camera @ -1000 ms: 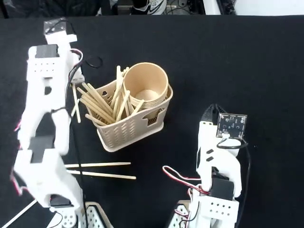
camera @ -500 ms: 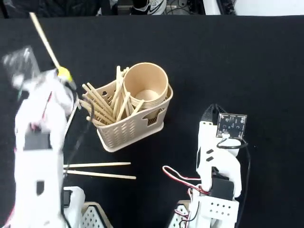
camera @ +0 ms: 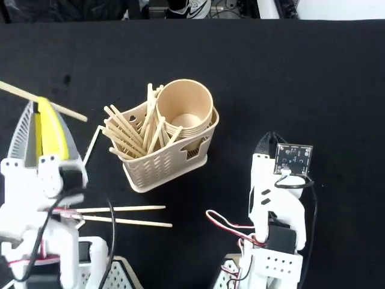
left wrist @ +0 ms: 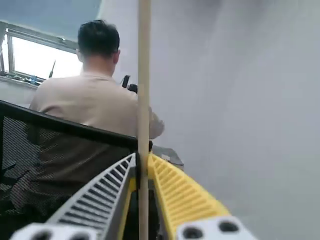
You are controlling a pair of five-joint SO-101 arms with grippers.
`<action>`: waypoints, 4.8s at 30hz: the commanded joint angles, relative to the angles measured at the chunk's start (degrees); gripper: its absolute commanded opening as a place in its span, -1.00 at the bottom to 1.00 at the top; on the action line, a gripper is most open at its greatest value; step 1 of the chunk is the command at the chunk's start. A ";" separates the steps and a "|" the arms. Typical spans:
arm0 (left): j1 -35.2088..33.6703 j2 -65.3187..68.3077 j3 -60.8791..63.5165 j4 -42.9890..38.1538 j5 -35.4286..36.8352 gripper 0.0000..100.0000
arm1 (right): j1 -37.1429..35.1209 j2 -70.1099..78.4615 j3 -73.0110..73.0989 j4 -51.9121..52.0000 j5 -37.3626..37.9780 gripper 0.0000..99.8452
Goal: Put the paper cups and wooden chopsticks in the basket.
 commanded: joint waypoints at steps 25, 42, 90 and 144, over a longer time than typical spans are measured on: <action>25.36 2.02 -2.86 20.40 -3.69 -0.64 | 0.62 -2.68 -0.84 -0.18 0.53 -0.97; -3.21 73.58 -61.23 59.52 -9.76 -0.67 | 0.62 -2.68 -0.84 -0.18 0.53 -0.97; -8.40 151.56 -101.32 66.64 -26.37 -0.81 | 1.49 -2.68 -0.84 -0.18 0.53 -0.97; -1.71 7.74 -28.62 15.12 2.20 -0.94 | 1.14 -2.68 -0.75 -0.18 0.53 -0.97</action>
